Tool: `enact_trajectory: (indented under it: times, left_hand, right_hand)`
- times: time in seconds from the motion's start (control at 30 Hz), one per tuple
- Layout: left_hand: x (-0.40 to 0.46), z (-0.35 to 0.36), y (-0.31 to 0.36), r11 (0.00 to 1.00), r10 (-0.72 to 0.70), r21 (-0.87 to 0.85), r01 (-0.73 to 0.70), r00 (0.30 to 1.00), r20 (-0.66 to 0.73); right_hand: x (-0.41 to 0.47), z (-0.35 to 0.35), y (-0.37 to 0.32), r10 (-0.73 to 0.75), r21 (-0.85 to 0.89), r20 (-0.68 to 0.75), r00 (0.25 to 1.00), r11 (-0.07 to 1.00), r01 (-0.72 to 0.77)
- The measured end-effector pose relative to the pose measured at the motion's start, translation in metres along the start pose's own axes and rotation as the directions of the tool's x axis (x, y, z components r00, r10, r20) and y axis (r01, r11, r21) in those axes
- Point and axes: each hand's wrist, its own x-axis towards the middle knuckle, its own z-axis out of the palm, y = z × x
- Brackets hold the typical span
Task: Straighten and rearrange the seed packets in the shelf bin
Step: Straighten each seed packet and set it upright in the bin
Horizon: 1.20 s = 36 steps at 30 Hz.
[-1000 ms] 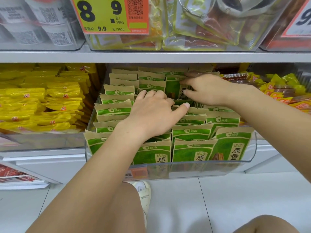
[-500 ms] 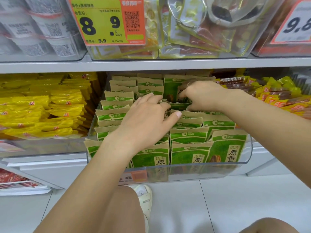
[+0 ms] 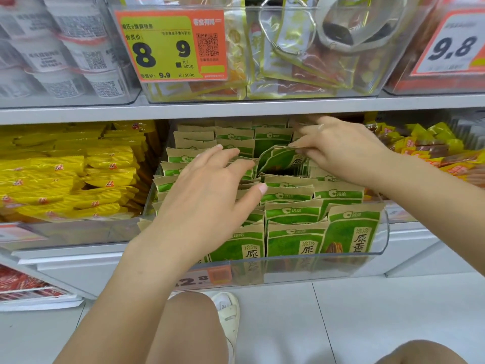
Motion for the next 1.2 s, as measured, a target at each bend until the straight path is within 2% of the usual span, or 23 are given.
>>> enact_trajectory:
  times: [0.13,0.2,0.3,0.47,0.57,0.63,0.7,0.73,0.8,0.83,0.9,0.97,1.07,1.2]
  left_hand:
    - [-0.007,-0.003,0.001,0.995,-0.024,-0.102,0.011,0.991,-0.128]
    - [-0.007,-0.003,0.002,0.987,-0.045,-0.157,0.015,0.981,-0.191]
    - [-0.007,-0.005,0.010,0.959,-0.082,-0.282,0.008,0.964,-0.253]
    - [-0.016,-0.012,0.037,0.873,0.012,-0.459,-0.165,0.948,-0.319]
    - [-0.034,-0.015,0.053,0.766,-0.001,-0.586,-0.263,0.912,-0.411]
    - [-0.049,-0.013,0.061,0.687,-0.014,-0.658,-0.308,0.899,-0.437]
    - [-0.065,-0.006,0.069,0.544,-0.047,-0.796,-0.266,0.937,-0.345]
    - [-0.073,0.000,0.072,0.451,-0.055,-0.868,-0.208,0.964,-0.260]
    - [-0.086,0.020,0.076,0.298,-0.069,-0.952,-0.070,0.993,-0.095]
    - [-0.092,0.033,0.077,0.257,-0.091,-0.966,-0.017,0.995,-0.042]
    - [-0.105,0.057,0.076,0.244,-0.149,-0.968,0.061,0.989,0.025]
    - [-0.121,0.077,0.074,0.227,-0.194,-0.964,0.141,0.976,0.097]
    - [-0.142,0.091,0.075,0.155,-0.246,-0.957,0.244,0.948,0.202]
    - [-0.152,0.099,0.075,0.155,-0.297,-0.943,0.295,0.924,0.240]
  right_hand:
    - [-0.028,-0.024,0.004,0.032,0.078,-0.258,0.965,0.997,-0.012]
    - [-0.038,-0.034,0.001,0.081,0.168,-0.416,0.905,0.986,-0.011]
    - [-0.049,-0.043,-0.006,0.094,0.190,-0.596,0.797,0.981,0.027]
    - [-0.066,-0.068,-0.024,0.078,0.307,-0.742,0.665,0.922,0.235]
    - [-0.085,-0.079,-0.040,0.155,0.433,-0.751,0.642,0.849,0.302]
    - [-0.100,-0.081,-0.051,0.341,0.663,-0.645,0.684,0.695,0.278]
    - [-0.116,-0.077,-0.061,0.492,0.879,-0.440,0.751,0.407,0.248]
    - [-0.126,-0.071,-0.069,0.518,0.941,-0.328,0.790,0.252,0.225]
    - [-0.147,-0.052,-0.086,0.531,0.993,-0.101,0.841,0.005,0.115]
    - [-0.158,-0.040,-0.095,0.532,0.994,0.019,0.847,-0.099,0.039]
    - [-0.179,-0.016,-0.110,0.520,0.954,0.244,0.819,-0.282,-0.105]
    - [-0.199,0.003,-0.125,0.492,0.897,0.383,0.781,-0.399,-0.189]
    - [-0.219,0.018,-0.146,0.465,0.831,0.492,0.736,-0.504,-0.237]
    - [-0.225,0.022,-0.158,0.484,0.816,0.523,0.701,-0.522,-0.248]
